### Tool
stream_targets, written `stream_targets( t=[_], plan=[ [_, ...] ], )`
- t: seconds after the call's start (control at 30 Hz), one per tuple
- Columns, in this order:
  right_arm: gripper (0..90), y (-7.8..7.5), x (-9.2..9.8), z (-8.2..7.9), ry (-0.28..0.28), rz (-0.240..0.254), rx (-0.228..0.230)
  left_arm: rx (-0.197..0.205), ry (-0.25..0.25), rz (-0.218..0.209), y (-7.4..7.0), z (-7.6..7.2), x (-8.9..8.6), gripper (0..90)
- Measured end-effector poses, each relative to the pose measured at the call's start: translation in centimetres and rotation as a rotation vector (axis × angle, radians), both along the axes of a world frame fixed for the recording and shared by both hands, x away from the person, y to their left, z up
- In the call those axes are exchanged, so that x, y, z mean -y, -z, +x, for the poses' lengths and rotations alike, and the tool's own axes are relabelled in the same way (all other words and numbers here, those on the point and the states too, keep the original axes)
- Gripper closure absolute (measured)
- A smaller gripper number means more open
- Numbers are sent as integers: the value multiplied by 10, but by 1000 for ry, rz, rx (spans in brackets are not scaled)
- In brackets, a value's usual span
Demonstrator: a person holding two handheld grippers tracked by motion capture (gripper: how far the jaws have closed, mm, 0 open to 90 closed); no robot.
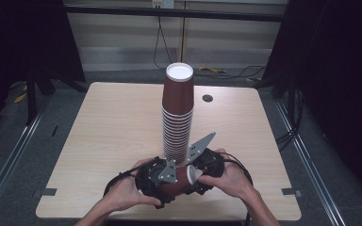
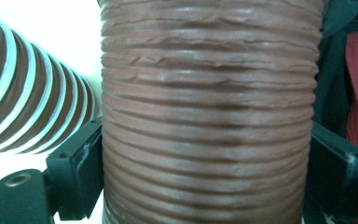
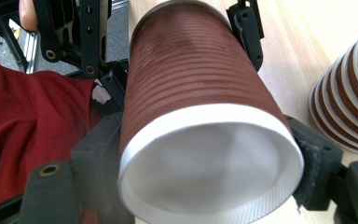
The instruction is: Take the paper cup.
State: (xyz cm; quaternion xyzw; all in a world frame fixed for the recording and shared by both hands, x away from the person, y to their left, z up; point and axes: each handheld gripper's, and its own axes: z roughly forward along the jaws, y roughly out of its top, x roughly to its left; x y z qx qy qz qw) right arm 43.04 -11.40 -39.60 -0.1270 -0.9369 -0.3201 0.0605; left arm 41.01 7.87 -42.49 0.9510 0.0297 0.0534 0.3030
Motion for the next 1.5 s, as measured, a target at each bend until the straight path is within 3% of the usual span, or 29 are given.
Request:
stream_targets(
  t=[0.17,0.53,0.7,0.8,1.07,1.5],
  plan=[
    [236,1,1,1,0,4,-1,-17,-3,-28,-1,2,-3,121],
    [238,3,2,1,0,3,-11,-12,23,-57,-1,4,-8,120],
    [239,3,2,1,2,4,-7,-37,23,-109,-3,7,-14,120],
    [239,5,1,1,2,-12,-4,-48,41,-189,-7,9,-19,148],
    [237,10,6,5,24,-6,-11,-56,-4,-287,-16,13,-32,158],
    [233,6,38,1,129,56,22,-53,-77,-338,-15,13,-44,159]
  ],
)
